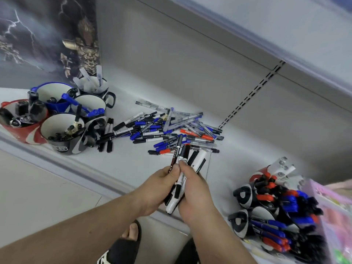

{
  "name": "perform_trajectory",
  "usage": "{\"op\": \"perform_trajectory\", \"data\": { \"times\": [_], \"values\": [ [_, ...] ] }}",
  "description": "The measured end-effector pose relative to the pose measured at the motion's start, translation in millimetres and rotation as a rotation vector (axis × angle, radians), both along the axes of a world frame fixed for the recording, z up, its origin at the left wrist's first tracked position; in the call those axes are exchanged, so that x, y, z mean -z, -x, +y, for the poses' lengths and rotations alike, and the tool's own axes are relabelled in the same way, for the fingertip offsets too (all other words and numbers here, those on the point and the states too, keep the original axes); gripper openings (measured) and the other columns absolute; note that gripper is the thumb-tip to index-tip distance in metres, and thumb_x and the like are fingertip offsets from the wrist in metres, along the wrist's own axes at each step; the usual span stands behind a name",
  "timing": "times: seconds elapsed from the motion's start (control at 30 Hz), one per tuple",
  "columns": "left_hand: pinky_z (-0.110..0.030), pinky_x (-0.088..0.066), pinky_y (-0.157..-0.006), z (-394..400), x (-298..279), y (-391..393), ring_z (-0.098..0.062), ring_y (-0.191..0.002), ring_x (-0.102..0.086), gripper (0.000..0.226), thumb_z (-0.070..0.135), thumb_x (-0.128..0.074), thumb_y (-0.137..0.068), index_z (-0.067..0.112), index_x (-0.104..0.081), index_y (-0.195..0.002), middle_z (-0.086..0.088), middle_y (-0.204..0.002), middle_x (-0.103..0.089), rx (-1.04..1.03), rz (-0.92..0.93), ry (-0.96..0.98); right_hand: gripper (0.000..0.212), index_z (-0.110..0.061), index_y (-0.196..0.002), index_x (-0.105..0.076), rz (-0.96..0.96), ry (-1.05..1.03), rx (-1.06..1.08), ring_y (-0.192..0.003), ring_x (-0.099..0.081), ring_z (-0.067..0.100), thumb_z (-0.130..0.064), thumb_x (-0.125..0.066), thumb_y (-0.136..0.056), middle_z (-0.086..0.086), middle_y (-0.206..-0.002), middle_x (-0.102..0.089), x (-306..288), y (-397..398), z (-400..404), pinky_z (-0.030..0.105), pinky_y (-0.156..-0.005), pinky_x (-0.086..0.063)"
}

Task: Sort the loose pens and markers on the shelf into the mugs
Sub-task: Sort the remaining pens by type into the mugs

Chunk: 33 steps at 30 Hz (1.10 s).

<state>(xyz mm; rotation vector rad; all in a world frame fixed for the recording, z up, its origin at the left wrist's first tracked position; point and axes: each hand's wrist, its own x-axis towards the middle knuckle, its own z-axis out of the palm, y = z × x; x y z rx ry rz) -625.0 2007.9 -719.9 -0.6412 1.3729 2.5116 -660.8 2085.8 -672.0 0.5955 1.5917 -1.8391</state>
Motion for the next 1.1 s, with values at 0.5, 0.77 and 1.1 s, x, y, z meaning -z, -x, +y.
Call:
{"op": "perform_trajectory", "data": {
  "times": [0.5,0.77,1.1],
  "values": [
    [-0.025,-0.052,-0.084,32,-77,12,-0.014,-0.104,-0.067,0.019,0.015,-0.063,-0.094,0.014,-0.068,-0.112,-0.004,-0.111,-0.072,0.588,0.093,0.155,0.064,-0.029,-0.139,-0.05,0.288,-0.535,-0.54,-0.122,-0.053,0.016,-0.07,-0.034,-0.093,-0.004,-0.136,-0.056,-72,-5,94,0.035,-0.107,-0.038],
    [-0.028,-0.048,-0.075,67,-115,50,-0.014,-0.076,-0.063,0.01,0.023,-0.062,-0.093,0.017,-0.067,-0.1,0.003,-0.082,-0.071,0.583,-0.039,0.209,0.036,-0.014,-0.082,-0.058,0.464,-0.513,-0.473,-0.062,-0.045,0.015,-0.046,-0.054,-0.096,0.002,-0.068,-0.051,-109,38,163,0.028,-0.061,-0.039],
    [-0.044,-0.051,-0.083,126,-67,73,-0.022,-0.076,-0.059,0.023,0.02,-0.052,-0.098,0.01,-0.071,-0.107,-0.005,-0.084,-0.068,0.332,-0.099,-0.049,0.025,-0.022,-0.122,-0.042,0.641,-0.589,-0.07,-0.065,-0.053,0.013,-0.012,-0.048,-0.099,0.002,-0.082,-0.055,-81,83,247,0.024,-0.053,-0.043]
  ]
}}
